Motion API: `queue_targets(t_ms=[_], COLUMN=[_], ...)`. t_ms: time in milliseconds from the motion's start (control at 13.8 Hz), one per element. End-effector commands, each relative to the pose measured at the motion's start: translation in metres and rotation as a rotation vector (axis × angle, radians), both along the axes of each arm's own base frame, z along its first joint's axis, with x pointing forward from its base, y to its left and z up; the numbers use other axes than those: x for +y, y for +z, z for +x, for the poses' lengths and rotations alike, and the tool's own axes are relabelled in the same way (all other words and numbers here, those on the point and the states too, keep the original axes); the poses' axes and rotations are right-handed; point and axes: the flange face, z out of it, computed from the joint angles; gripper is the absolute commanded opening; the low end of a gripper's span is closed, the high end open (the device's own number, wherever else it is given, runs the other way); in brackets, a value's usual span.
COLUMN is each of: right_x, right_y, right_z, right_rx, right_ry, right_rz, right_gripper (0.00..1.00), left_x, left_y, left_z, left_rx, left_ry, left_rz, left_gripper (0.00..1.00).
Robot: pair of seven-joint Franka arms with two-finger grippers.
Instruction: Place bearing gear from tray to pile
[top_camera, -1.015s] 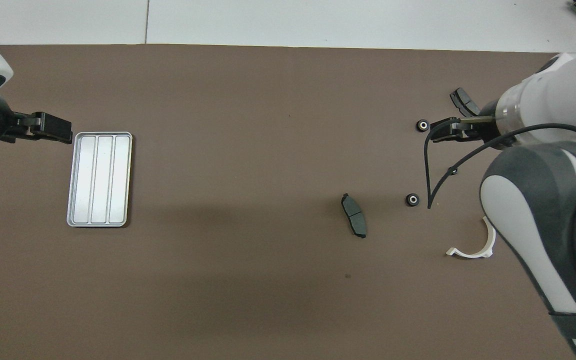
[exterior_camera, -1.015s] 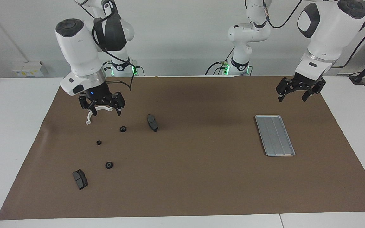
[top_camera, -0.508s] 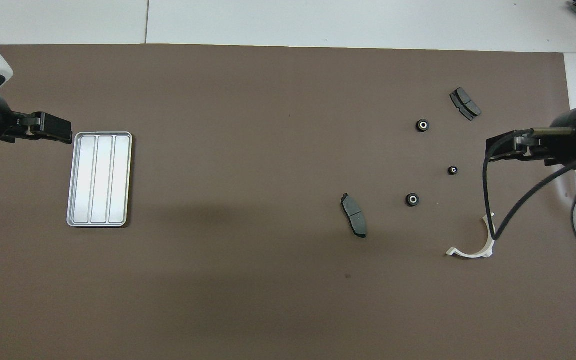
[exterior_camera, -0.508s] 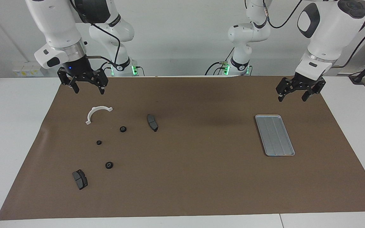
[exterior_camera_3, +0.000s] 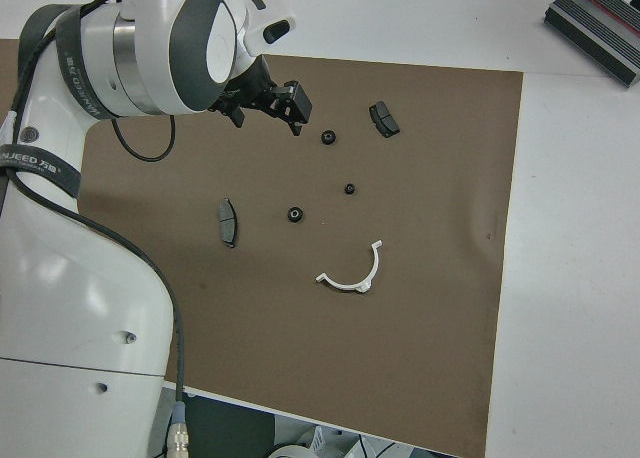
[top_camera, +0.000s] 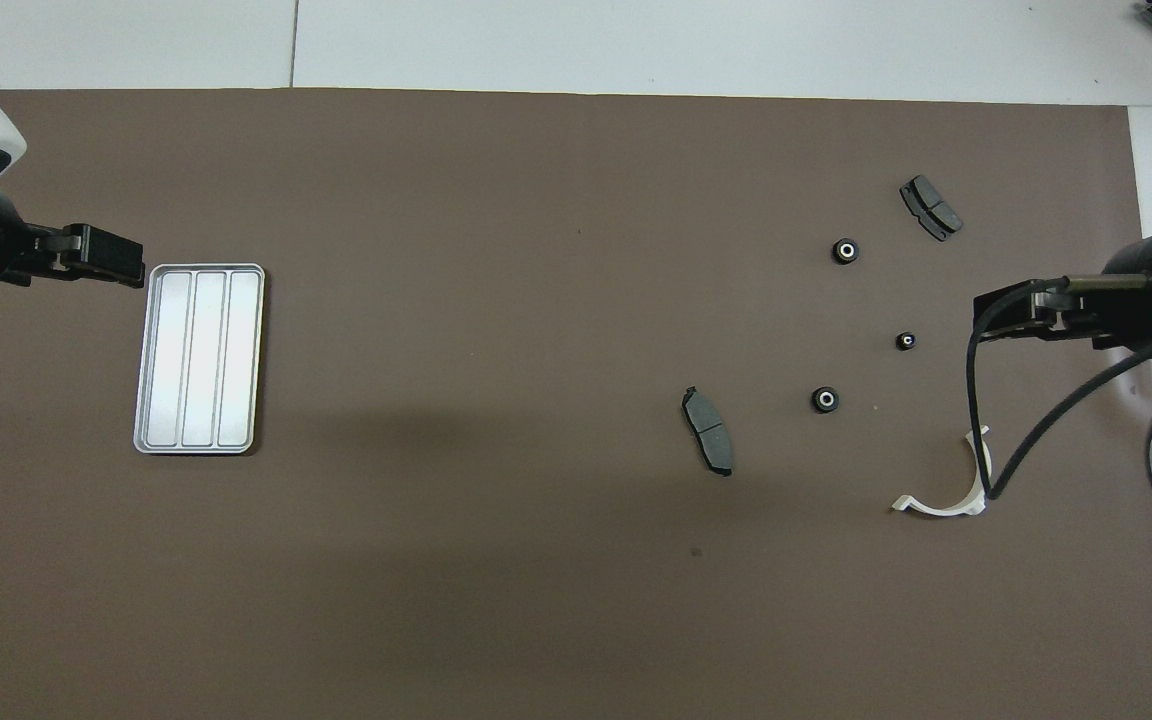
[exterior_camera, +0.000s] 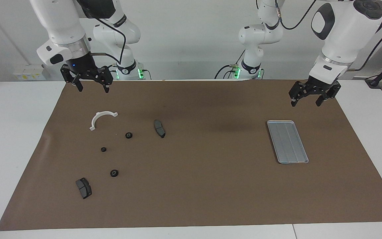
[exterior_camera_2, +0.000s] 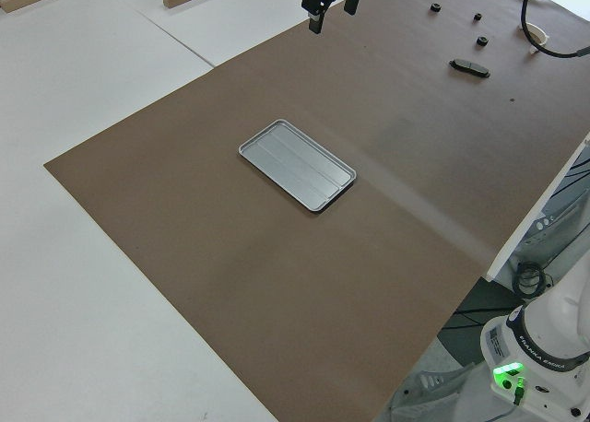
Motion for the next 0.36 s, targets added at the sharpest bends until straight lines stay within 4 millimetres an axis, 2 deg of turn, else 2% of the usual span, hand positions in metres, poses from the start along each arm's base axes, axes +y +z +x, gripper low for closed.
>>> queue_targets(t_ms=[0,290], right_x=[-0.0014,0.0002], right_y=[-0.0009,-0.0038], right_z=[-0.0057,-0.0074], right_rx=[0.008,0.006], right_ry=[0.015,0.017], right_rz=[-0.016,-0.018], right_gripper=[1.0,1.0], left_x=[0.0023,0.0023], left_y=[0.0019,0.0012], left_z=[-0.0081,-0.0081], left_rx=[-0.011,-0.01], left_ry=[-0.012,-0.012], left_rz=[0.007,0.007], left_gripper=[1.0,1.0])
